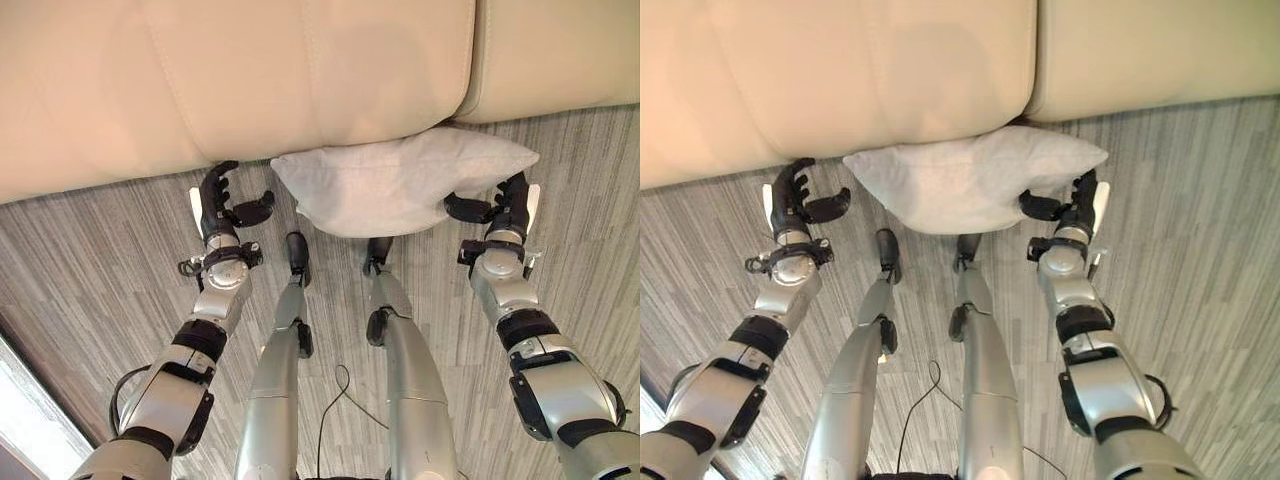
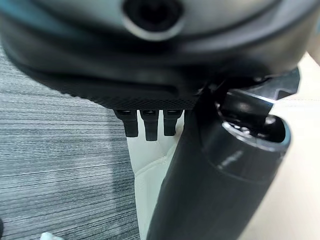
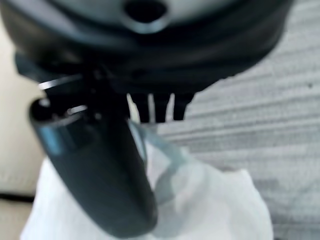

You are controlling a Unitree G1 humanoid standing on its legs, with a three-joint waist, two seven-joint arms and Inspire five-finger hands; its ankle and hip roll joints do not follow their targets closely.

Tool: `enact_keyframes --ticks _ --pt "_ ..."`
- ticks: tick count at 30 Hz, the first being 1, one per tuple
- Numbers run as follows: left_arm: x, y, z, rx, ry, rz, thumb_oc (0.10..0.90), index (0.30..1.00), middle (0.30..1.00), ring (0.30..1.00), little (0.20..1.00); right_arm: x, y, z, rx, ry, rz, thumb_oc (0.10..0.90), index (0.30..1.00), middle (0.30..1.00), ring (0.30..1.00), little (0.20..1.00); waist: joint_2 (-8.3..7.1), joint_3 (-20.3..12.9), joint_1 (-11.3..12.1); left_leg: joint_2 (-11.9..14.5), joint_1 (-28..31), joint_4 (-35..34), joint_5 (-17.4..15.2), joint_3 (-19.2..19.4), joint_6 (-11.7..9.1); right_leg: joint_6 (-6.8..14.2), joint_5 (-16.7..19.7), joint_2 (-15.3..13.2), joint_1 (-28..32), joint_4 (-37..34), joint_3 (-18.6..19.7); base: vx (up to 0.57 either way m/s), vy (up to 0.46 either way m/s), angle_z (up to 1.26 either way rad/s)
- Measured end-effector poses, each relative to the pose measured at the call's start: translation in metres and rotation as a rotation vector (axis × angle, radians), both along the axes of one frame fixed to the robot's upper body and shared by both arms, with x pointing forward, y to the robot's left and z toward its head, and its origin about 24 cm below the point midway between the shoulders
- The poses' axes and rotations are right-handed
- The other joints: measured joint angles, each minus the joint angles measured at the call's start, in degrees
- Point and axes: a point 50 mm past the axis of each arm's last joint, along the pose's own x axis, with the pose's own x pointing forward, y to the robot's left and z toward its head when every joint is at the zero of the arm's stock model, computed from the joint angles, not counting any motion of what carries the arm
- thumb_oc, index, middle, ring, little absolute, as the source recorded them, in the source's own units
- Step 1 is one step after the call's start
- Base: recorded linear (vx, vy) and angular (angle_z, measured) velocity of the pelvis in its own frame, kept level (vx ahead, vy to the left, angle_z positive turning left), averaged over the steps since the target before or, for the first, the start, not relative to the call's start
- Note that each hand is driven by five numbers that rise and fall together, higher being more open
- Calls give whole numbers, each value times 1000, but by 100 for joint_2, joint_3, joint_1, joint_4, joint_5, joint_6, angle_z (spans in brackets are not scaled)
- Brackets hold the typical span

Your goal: Pick up all the scattered cushions and arrange them neatly on the sofa.

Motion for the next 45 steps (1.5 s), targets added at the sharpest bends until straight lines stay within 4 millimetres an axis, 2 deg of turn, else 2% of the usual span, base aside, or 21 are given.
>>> enact_keyframes --ticks 2,3,5,11,16,20,27,33,34,35,36,45 --pt "3 -3 8 -17 -17 -9 800 900 900 900 900 3 7 9 -10 -25 26 800 900 900 900 900 -30 16 -25 -4 -150 115 -1 -18 0 0 0 -19 -114 58 -4 -2 -16 7" --pt "6 -10 16 -44 -35 -25 800 900 900 900 900 7 16 19 -16 -49 51 800 900 900 900 900 -41 21 -70 -19 -271 151 17 -46 3 1 0 -36 -228 100 -3 0 -16 9" --pt "7 -19 18 -82 -38 -48 800 900 900 900 900 10 22 26 -25 -63 70 800 900 900 900 900 -53 28 -132 -28 -355 211 22 -74 6 7 4 -43 -274 110 1 4 -24 6" --pt "4 -46 20 -173 -61 -130 800 900 900 900 900 10 28 24 -50 -56 90 800 900 900 900 900 -54 28 -215 -46 -372 137 132 -145 -9 64 -9 -51 -292 109 -23 4 -19 3" --pt "1 -60 21 -196 -68 -175 800 900 900 900 900 11 29 25 -55 -62 93 800 900 900 900 900 -54 28 -250 -53 -372 84 168 -161 -9 24 21 -55 -309 109 -36 -6 -28 2" --pt "-3 -81 23 -213 -73 -244 800 900 900 900 900 11 30 27 -77 -65 94 800 900 900 900 900 -54 27 -267 -52 -369 64 170 -160 -9 18 27 -55 -319 109 -45 -3 -35 -1" --pt "-5 -86 24 -247 -71 -269 800 900 900 900 900 11 28 29 -98 -68 87 800 900 900 900 900 -53 27 -243 -63 -369 55 174 -127 -4 20 25 -69 -367 147 -15 0 0 0" --pt "-11 -91 22 -348 -78 -302 800 900 900 900 900 11 30 31 -122 -75 82 800 900 900 900 900 -51 26 -233 -70 -369 47 192 -73 -7 29 17 -72 -430 224 58 0 -6 0" --pt "-11 -92 22 -359 -78 -303 800 900 900 900 900 11 30 31 -122 -75 82 744 815 815 815 815 -50 26 -234 -70 -369 44 201 -73 -13 29 17 -72 -434 230 61 0 0 0" --pt "-12 -92 22 -367 -81 -306 500 451 451 451 451 11 30 31 -123 -76 82 400 300 300 300 300 -50 25 -234 -74 -370 38 210 -72 -14 28 17 -73 -454 258 76 -7 -33 1" --pt "-12 -92 22 -370 -82 -306 400 300 300 300 300 11 31 32 -123 -77 81 400 300 300 300 300 -50 25 -232 -78 -370 28 219 -70 -13 28 16 -75 -471 279 89 -8 -39 1" --pt "-11 -86 23 -381 -85 -286 400 300 300 300 300 10 20 39 -135 -95 40 400 300 300 300 300 -35 17 -201 -81 -394 -125 332 -61 -35 81 -23 -78 -619 377 112 0 -4 0"
